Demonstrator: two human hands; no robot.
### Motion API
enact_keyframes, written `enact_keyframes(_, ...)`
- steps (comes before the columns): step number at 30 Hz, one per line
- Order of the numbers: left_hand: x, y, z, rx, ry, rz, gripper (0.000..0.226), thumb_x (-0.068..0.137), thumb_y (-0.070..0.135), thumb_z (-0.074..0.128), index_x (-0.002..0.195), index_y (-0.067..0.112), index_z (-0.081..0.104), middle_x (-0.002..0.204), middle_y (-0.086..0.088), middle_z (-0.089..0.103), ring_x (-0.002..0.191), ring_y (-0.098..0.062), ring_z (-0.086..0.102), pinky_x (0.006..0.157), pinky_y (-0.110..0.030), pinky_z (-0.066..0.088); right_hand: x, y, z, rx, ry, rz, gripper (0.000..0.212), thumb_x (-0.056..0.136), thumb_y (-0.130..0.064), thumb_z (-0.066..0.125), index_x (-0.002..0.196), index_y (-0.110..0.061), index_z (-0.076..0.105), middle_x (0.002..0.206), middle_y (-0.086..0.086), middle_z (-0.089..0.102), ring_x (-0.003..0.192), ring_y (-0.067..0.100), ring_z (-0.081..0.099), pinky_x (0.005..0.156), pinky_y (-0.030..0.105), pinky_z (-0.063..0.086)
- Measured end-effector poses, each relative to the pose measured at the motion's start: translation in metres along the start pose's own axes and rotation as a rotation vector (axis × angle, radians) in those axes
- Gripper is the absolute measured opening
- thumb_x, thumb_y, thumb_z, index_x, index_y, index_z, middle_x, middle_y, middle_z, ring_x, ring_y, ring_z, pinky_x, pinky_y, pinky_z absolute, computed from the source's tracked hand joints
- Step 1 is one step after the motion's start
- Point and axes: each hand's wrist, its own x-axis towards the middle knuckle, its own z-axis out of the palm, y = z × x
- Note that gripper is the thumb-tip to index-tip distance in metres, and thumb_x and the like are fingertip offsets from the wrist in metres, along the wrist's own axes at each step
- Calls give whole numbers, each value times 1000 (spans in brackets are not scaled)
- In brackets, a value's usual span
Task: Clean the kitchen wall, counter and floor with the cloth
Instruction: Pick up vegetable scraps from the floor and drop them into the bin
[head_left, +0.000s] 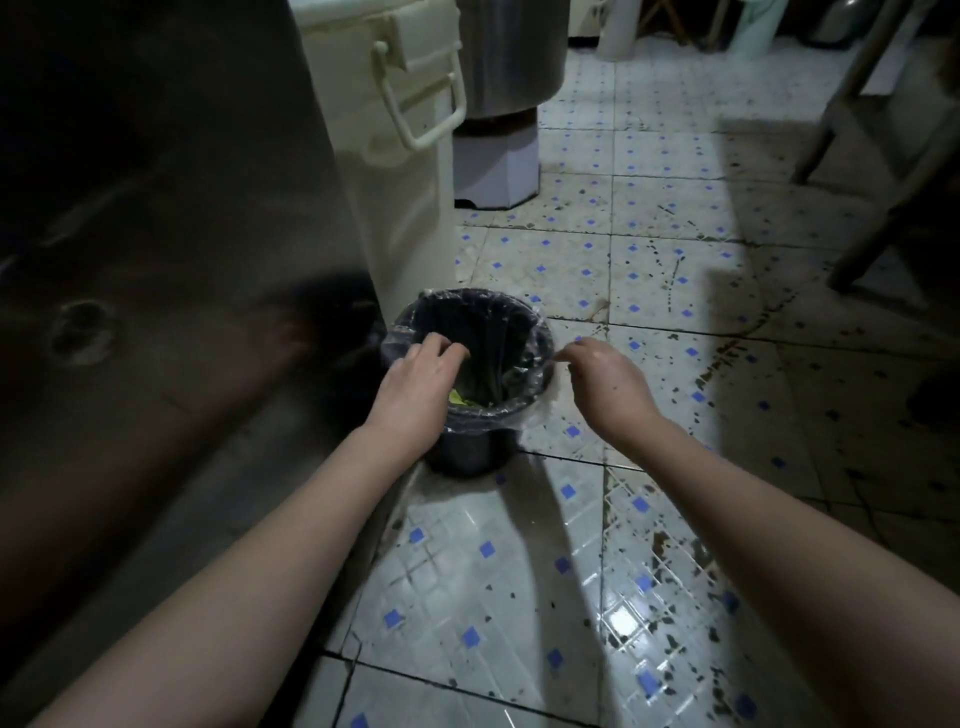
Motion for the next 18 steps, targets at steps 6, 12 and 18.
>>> enact_keyframes(6,17,57,17,61,-11,114,56,81,-4,54,132,16,44,133,-7,44,110,-29,49,87,-38,41,-33,57,-21,-92,-35,84,41,88,6,48,121,-15,62,120,7,62,111,27,56,86,38,48)
enact_keyframes(12,32,111,39,22,-17,269,56,79,-9,52,130,14,47,129,-9,48,110,-31,51,84,-40,42,-80,109,-49,-160,-78,194,40,89,3,46,123,-15,60,123,6,60,115,26,52,91,39,47)
enact_keyframes(18,29,163,67,16,-109,398,54,81,-10,50,128,16,46,127,-9,48,108,-30,50,84,-38,40,-123,159,-70,-101,-95,326,34,84,7,50,113,-3,64,113,17,60,106,33,55,88,37,44)
